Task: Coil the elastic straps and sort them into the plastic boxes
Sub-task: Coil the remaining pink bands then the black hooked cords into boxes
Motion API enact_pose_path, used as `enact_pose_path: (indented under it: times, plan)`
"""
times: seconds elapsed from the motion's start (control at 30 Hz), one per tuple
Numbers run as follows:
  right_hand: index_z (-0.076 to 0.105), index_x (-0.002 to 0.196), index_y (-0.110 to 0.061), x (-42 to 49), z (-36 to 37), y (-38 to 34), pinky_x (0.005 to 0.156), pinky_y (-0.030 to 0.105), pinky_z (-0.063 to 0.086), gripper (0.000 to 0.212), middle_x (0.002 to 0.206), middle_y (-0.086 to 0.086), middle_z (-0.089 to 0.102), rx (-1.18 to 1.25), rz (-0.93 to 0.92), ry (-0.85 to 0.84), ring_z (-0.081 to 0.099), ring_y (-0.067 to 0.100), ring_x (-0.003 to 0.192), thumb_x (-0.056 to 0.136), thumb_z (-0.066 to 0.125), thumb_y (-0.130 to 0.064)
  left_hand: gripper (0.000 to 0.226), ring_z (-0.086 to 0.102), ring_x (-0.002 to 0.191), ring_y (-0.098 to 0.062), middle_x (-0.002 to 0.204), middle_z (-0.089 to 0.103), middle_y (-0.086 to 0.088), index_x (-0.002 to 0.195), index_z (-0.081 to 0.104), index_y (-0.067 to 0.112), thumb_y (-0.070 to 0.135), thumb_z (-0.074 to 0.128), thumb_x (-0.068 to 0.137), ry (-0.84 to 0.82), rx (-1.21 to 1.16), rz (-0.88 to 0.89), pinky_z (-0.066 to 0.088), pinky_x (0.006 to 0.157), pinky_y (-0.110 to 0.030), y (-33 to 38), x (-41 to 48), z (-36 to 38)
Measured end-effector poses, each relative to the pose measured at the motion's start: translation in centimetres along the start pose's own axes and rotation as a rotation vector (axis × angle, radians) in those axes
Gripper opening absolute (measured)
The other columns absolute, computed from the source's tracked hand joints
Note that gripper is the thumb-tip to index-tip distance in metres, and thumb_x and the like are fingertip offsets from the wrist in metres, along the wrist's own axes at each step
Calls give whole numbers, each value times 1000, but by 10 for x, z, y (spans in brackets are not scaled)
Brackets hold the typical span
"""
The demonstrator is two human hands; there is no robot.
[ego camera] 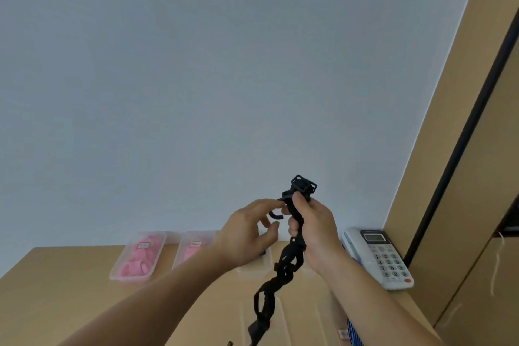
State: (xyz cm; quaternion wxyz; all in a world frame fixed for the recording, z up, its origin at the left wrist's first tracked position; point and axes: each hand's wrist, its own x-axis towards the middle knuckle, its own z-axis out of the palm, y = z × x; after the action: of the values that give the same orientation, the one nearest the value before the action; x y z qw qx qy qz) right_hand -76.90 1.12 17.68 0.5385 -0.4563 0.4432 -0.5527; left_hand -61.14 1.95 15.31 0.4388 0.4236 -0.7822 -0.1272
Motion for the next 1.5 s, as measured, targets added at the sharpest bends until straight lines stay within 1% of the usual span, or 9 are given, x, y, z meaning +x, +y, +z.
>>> enact_pose_path:
  times: [0.13, 0.3, 0.5, 0.67, 1.07, 1.17, 1.27, 1.37, 1.5]
  plan:
    - [65, 88, -6, 4, -6, -4, 46, 22, 37, 31, 66, -1, 64, -40, -55, -68, 43, 14, 48, 99, 54, -32, 41, 65, 67, -20, 101, 74, 3, 118, 49, 24, 42, 57, 82, -71, -573, -477, 47, 59, -29, 11, 6, -10]
    - [66, 87, -4, 4, -11, 1, 47, 23, 39, 39, 56, -2, 56, -114, -52, -130, 45, 16, 51, 100, 52, -38, 23, 55, 54, -15, 93, 75, -10, 114, 62, 7, 23, 53, 100, -329, -640, -547, 43, 51, -24, 13, 13, -21]
    - [71, 75, -5, 6, 3, 6, 46, 25, 44, 39, 65, 11, 70, -163, -3, 19, 52, 19, 46, 94, 59, -37, 20, 65, 62, -20, 81, 70, 7, 90, 53, 17, 28, 44, 103, -150, 28, -396, 49, 58, -27, 20, 9, -8]
    - [63, 71, 3, 10, 16, 8, 49, 32, 44, 46, 58, 19, 64, -205, -16, 124, 52, 25, 44, 92, 60, -39, 18, 56, 70, -27, 81, 57, 0, 109, 46, 12, 23, 32, 105, -241, 761, -137, 32, 58, -32, 9, 4, 8]
    - [60, 64, -4, 5, 24, 19, 57, 33, 47, 52, 58, 5, 59, -196, 69, 70, 56, 14, 52, 80, 64, -53, 43, 38, 34, -17, 51, 47, -1, 79, 70, 6, -6, 52, 43, -5, 985, 262, 12, 40, -21, -10, -1, -5]
    - [63, 65, -5, 6, 21, 20, 58, 34, 43, 36, 57, 8, 57, -38, 87, 114, 50, 17, 50, 89, 68, -31, 44, 43, 45, -18, 68, 56, 2, 100, 68, 12, -4, 68, 60, -25, 832, 146, 26, 41, -25, -16, 0, 0]
    - [64, 70, -7, 7, 19, 18, 56, 31, 39, 29, 56, 7, 54, 48, 55, 73, 45, 17, 51, 91, 67, -27, 43, 61, 61, -15, 102, 69, 8, 128, 50, 20, 20, 56, 85, -14, -34, -444, 50, 59, -28, -12, 3, -3]
    - [64, 71, -9, 8, 19, 15, 56, 30, 39, 30, 55, 6, 52, 89, 52, 47, 44, 17, 52, 92, 66, -30, 44, 63, 60, -25, 96, 75, -11, 115, 60, 6, 32, 58, 80, -74, -739, -749, 44, 49, -30, -9, 9, -17]
    - [66, 76, -9, 6, 16, 18, 54, 28, 43, 27, 59, 8, 55, 119, 76, -50, 47, 18, 51, 92, 67, -30, 25, 54, 55, -19, 92, 71, -11, 103, 67, 1, 23, 58, 97, -161, -788, -735, 39, 47, -26, -8, 11, -25]
